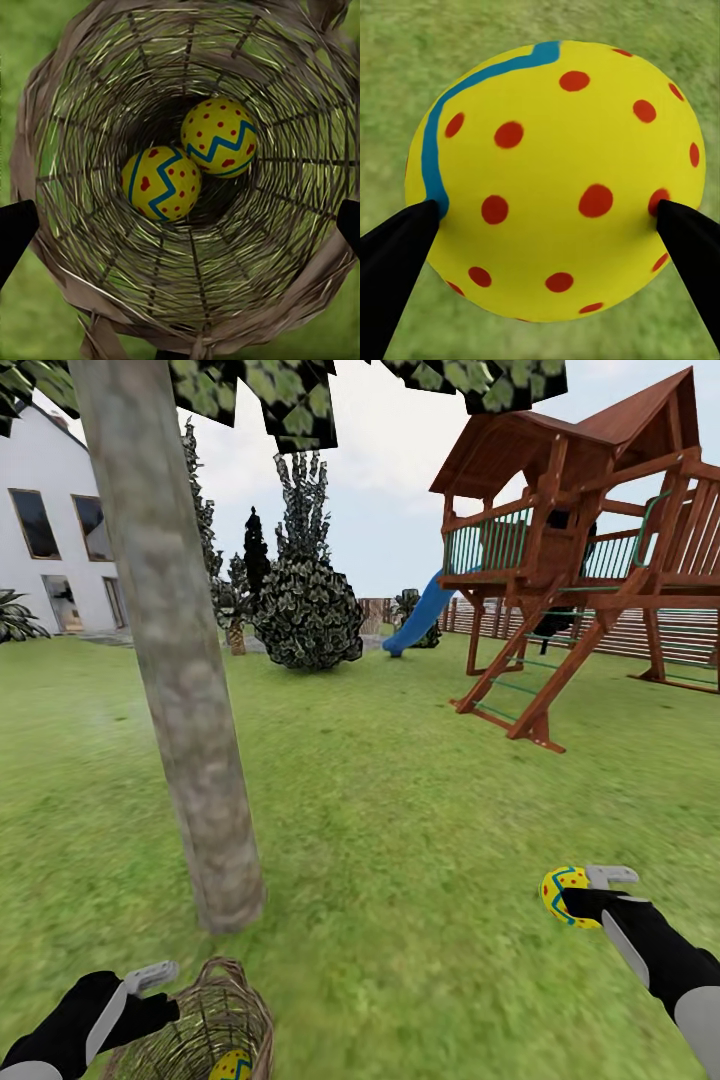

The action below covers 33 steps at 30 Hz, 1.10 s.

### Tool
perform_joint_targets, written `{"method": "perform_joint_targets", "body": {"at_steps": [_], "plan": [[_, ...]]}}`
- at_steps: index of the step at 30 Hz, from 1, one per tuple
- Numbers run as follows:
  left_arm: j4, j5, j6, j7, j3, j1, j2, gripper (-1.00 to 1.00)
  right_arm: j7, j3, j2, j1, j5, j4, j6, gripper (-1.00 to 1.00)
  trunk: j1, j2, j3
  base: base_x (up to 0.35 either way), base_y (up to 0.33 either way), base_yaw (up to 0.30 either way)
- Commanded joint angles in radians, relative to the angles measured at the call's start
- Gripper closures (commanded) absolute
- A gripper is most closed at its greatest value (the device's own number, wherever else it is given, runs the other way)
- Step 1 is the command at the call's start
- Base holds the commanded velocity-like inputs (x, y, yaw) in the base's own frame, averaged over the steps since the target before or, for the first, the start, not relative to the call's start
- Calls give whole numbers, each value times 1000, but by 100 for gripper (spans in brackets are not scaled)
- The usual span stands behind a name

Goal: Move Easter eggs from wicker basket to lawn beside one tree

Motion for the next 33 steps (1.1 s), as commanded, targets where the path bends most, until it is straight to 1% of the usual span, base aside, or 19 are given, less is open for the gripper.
{"method": "perform_joint_targets", "body": {"at_steps": [1, 7, 33], "plan": [[-1, 8, 6, 1, 3, -1, 0, -100, -2, 5, -1, -1, -7, -1, 4, 100, 0, -1, -1, 2, 0, 0], [-1, 10, 5, 1, 5, 0, 0, -100, -2, 5, -1, -1, -7, -2, 4, 100, 0, -1, -1, 0, 0, 0], [0, 7, 10, 7, -1, 0, -3, -100, -3, 5, -1, -1, -7, -1, 4, 100, 100, -183, -83, 0, 0, 0]]}}
